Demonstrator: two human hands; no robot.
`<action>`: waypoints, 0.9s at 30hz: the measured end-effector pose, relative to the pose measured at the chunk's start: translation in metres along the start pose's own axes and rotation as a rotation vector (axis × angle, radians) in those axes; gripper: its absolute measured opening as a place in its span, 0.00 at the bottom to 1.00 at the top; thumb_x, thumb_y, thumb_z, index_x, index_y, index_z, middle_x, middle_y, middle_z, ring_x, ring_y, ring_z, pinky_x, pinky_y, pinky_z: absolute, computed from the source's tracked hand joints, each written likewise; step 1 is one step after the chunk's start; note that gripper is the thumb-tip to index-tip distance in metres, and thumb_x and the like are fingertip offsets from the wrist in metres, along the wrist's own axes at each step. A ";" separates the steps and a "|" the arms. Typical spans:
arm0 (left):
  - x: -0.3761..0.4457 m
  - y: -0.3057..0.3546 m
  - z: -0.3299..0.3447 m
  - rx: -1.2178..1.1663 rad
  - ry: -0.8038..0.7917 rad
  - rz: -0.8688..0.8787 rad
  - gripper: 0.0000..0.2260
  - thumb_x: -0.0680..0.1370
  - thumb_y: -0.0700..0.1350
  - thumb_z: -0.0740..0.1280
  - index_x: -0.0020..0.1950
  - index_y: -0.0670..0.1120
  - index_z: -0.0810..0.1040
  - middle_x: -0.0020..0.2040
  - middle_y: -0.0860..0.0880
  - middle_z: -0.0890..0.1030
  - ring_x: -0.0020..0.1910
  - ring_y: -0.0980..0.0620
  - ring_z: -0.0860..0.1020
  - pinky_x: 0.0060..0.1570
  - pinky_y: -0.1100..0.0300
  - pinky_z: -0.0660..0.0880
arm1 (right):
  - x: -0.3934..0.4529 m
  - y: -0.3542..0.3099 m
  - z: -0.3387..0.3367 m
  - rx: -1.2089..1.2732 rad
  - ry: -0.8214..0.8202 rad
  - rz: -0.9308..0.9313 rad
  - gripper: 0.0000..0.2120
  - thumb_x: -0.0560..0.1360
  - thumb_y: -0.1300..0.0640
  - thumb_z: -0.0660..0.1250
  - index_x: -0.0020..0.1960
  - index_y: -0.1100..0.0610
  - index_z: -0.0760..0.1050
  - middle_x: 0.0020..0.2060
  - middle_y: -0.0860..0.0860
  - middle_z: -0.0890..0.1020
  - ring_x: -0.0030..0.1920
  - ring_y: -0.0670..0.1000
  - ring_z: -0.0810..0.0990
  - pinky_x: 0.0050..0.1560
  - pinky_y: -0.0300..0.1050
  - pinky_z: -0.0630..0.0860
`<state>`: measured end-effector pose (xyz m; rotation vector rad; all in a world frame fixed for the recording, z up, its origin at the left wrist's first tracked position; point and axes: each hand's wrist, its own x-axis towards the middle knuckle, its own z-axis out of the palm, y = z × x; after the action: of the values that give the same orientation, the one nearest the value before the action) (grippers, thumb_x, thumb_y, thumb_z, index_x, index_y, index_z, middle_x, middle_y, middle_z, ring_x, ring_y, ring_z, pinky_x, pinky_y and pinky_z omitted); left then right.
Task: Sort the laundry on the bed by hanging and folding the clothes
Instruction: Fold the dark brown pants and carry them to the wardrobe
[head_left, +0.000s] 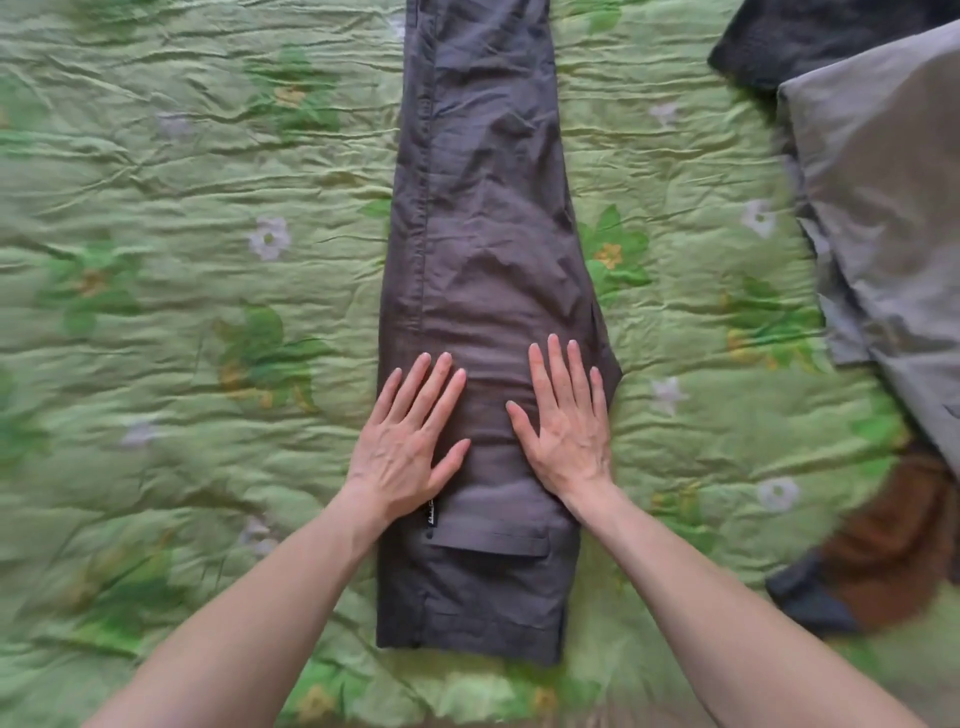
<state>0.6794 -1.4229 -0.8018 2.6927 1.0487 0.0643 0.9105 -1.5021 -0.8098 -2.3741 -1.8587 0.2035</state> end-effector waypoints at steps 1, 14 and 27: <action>-0.012 0.003 0.001 -0.004 -0.018 0.049 0.37 0.82 0.60 0.60 0.86 0.46 0.52 0.87 0.46 0.51 0.85 0.44 0.50 0.82 0.41 0.54 | -0.008 -0.002 0.000 -0.005 0.007 -0.030 0.34 0.84 0.38 0.56 0.84 0.54 0.55 0.84 0.53 0.55 0.84 0.54 0.51 0.82 0.60 0.54; -0.107 0.039 0.012 0.032 -0.079 0.332 0.32 0.79 0.52 0.66 0.82 0.43 0.66 0.82 0.42 0.65 0.83 0.42 0.59 0.80 0.37 0.56 | -0.099 -0.005 -0.008 0.134 -0.194 -0.675 0.37 0.82 0.46 0.60 0.85 0.58 0.51 0.85 0.54 0.51 0.84 0.54 0.50 0.81 0.60 0.55; -0.159 -0.023 -0.013 0.033 -0.366 0.729 0.43 0.78 0.57 0.66 0.86 0.43 0.51 0.87 0.45 0.50 0.85 0.47 0.51 0.83 0.48 0.46 | -0.123 0.077 -0.022 0.045 -0.491 -1.116 0.45 0.77 0.43 0.64 0.85 0.55 0.46 0.85 0.52 0.47 0.84 0.52 0.47 0.83 0.53 0.42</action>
<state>0.5450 -1.5107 -0.7874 2.8111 -0.0554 -0.3030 0.9585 -1.6396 -0.7975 -0.9816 -2.9893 0.7016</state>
